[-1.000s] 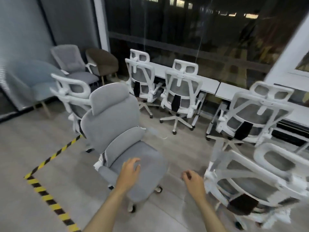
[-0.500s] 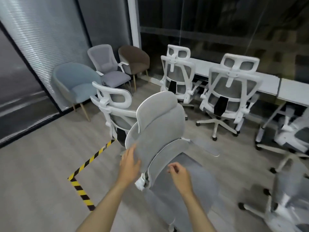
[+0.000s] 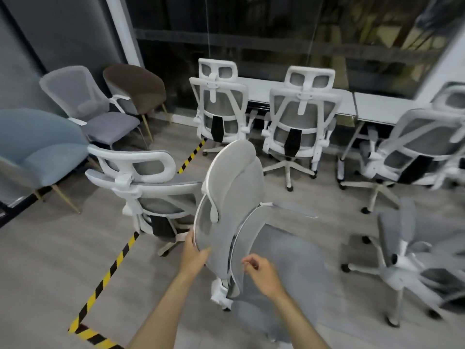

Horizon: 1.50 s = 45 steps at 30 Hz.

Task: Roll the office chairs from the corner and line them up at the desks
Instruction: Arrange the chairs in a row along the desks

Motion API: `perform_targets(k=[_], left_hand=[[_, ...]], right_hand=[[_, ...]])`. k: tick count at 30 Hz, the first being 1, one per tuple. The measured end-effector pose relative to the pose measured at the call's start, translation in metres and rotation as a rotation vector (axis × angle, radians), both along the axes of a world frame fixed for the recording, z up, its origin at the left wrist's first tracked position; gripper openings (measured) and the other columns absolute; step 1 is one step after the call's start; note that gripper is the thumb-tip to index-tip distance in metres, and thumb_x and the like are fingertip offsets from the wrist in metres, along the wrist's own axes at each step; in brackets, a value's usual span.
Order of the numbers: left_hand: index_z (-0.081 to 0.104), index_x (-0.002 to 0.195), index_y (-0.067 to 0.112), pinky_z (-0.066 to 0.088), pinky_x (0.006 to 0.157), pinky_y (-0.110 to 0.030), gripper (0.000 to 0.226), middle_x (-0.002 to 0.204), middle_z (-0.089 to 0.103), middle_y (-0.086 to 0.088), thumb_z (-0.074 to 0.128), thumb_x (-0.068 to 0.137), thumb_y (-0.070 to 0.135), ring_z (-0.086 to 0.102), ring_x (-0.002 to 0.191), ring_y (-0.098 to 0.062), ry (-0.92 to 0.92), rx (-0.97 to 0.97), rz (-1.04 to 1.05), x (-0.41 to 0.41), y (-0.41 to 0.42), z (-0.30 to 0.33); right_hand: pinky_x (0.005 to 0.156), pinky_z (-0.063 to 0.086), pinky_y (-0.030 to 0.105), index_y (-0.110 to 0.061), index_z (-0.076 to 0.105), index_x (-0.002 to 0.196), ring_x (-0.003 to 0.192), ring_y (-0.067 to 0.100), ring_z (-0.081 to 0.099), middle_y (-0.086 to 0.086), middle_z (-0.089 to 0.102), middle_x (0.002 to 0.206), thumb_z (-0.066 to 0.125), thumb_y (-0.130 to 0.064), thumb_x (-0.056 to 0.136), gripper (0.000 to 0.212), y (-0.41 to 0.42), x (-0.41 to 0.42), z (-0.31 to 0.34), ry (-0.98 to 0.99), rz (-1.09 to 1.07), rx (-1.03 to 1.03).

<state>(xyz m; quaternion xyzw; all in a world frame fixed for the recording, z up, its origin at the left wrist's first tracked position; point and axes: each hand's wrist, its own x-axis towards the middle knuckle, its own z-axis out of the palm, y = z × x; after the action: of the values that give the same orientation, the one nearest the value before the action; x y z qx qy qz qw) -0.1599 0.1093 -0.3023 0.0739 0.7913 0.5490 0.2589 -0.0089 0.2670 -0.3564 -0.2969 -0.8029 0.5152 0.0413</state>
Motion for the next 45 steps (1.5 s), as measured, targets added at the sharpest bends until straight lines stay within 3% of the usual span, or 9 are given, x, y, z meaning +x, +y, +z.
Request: perform_targets(k=[5, 12, 19, 21, 24, 28, 33, 40, 45], left_hand=[[0.042, 0.141, 0.047, 0.053, 0.084, -0.033, 0.070, 0.129, 0.064, 0.013, 0.067, 0.086, 0.012, 0.064, 0.114, -0.011, -0.230, 0.123, -0.136, 0.013, -0.024, -0.016], [0.041, 0.132, 0.020, 0.041, 0.080, -0.033, 0.038, 0.100, 0.054, 0.016, 0.059, 0.099, 0.014, 0.054, 0.091, -0.007, -0.423, 0.049, -0.218, 0.011, -0.036, 0.014], [0.052, 0.130, 0.023, 0.045, 0.088, -0.038, 0.043, 0.119, 0.065, 0.000, 0.069, 0.091, 0.032, 0.060, 0.106, -0.013, -0.710, 0.179, -0.236, 0.021, -0.030, -0.006], [0.061, 0.116, 0.021, 0.042, 0.092, -0.037, 0.031, 0.116, 0.067, 0.003, 0.069, 0.087, 0.032, 0.060, 0.109, -0.012, -0.714, 0.177, -0.288, 0.032, -0.032, -0.011], [0.057, 0.073, 0.022, 0.039, 0.074, -0.032, 0.015, 0.085, 0.055, -0.001, 0.062, 0.060, 0.020, 0.051, 0.078, -0.014, -0.743, 0.139, -0.386, 0.054, -0.033, -0.014], [0.070, 0.104, 0.014, 0.043, 0.069, -0.027, 0.043, 0.097, 0.069, 0.000, 0.046, 0.072, -0.001, 0.063, 0.089, -0.014, -0.765, 0.091, -0.578, 0.077, -0.041, -0.019], [0.071, 0.109, 0.009, 0.049, 0.064, -0.025, 0.025, 0.100, 0.076, -0.006, 0.053, 0.095, -0.002, 0.067, 0.088, -0.018, -0.430, -0.100, -0.551, 0.062, -0.055, -0.037], [0.056, 0.117, 0.018, 0.045, 0.097, -0.039, 0.019, 0.118, 0.060, -0.004, 0.054, 0.099, 0.012, 0.057, 0.110, -0.024, 0.133, -0.032, -0.146, -0.006, -0.047, -0.016], [0.037, 0.150, 0.025, 0.035, 0.116, -0.052, 0.059, 0.157, 0.033, 0.002, 0.056, 0.099, 0.049, 0.033, 0.145, -0.023, 0.408, -0.013, -0.391, -0.031, -0.023, -0.007]], right_hand=[[0.080, 0.051, 0.027, -0.048, 0.058, 0.085, 0.082, 0.007, 0.067, -0.011, 0.072, 0.085, 0.063, -0.016, 0.093, 0.034, -0.066, 0.006, 0.011, -0.065, -0.107, 0.056], [0.082, 0.056, 0.034, -0.042, 0.057, 0.102, 0.080, 0.015, 0.070, -0.012, 0.068, 0.089, 0.058, -0.023, 0.096, 0.020, -0.133, 0.030, 0.028, -0.080, -0.236, 0.032], [0.088, 0.055, 0.036, -0.039, 0.060, 0.114, 0.089, 0.005, 0.069, -0.009, 0.072, 0.099, 0.058, -0.033, 0.096, 0.019, -0.147, 0.067, 0.030, -0.080, -0.365, -0.001], [0.091, 0.054, 0.034, -0.047, 0.055, 0.112, 0.096, 0.005, 0.067, -0.013, 0.069, 0.106, 0.056, -0.029, 0.095, 0.026, -0.148, 0.071, 0.035, -0.064, -0.404, 0.009], [0.102, 0.044, 0.026, -0.046, 0.045, 0.123, 0.122, 0.008, 0.055, -0.016, 0.056, 0.129, 0.057, -0.016, 0.094, 0.044, -0.149, 0.072, 0.040, -0.052, -0.449, 0.066], [0.111, 0.038, 0.032, -0.024, 0.042, 0.146, 0.130, 0.015, 0.045, -0.006, 0.046, 0.139, 0.063, -0.015, 0.091, 0.060, -0.149, 0.067, 0.036, -0.034, -0.534, 0.218], [0.114, 0.035, 0.044, -0.032, 0.040, 0.148, 0.144, 0.017, 0.034, -0.009, 0.041, 0.149, 0.066, -0.034, 0.090, 0.064, -0.153, 0.061, 0.022, -0.311, -0.476, 0.545], [0.095, 0.048, 0.047, -0.031, 0.052, 0.124, 0.125, 0.025, 0.052, -0.003, 0.053, 0.129, 0.083, -0.015, 0.075, 0.060, -0.105, 0.108, 0.010, -0.541, -0.512, 0.718], [0.121, 0.023, 0.051, -0.030, 0.041, 0.143, 0.155, 0.031, 0.008, 0.009, 0.016, 0.166, 0.067, -0.014, 0.088, 0.063, -0.087, 0.127, 0.013, -0.525, -0.695, 0.490]])
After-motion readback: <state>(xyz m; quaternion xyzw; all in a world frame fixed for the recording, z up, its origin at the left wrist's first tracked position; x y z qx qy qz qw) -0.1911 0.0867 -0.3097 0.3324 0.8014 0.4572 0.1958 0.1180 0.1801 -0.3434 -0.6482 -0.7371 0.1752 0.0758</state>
